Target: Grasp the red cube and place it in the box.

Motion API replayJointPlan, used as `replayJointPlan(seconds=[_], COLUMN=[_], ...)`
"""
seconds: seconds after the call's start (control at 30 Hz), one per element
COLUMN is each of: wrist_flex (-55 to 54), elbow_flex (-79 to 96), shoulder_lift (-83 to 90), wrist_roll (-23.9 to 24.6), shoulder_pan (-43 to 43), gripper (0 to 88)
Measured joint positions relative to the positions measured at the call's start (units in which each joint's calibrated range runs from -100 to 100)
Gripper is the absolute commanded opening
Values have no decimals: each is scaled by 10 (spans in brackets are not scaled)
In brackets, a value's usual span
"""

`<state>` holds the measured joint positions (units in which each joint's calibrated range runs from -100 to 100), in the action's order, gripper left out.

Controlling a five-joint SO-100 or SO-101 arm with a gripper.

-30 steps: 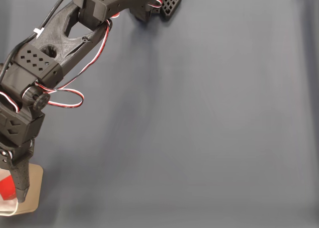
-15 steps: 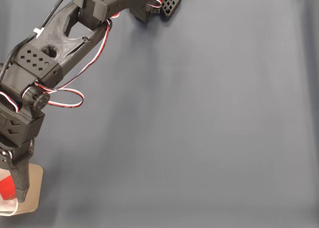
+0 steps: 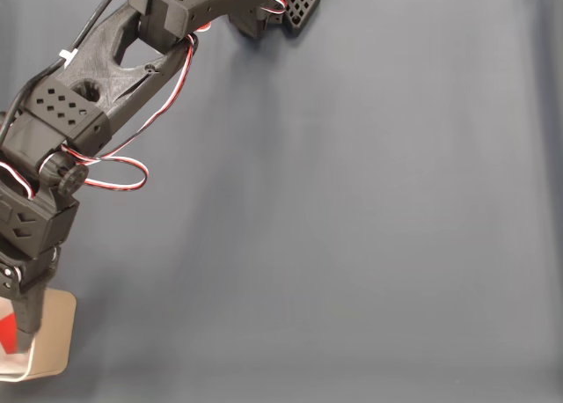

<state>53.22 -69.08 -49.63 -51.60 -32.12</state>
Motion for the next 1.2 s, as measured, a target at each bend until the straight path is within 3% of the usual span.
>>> replayJointPlan(seconds=[0.17,0.73,1.2], wrist_flex=[0,0,0], elbow_flex=[0,90,336], shoulder_lift=[0,105,346], wrist_roll=[0,4,18], shoulder_pan=[0,24,144], gripper=[0,0,0])
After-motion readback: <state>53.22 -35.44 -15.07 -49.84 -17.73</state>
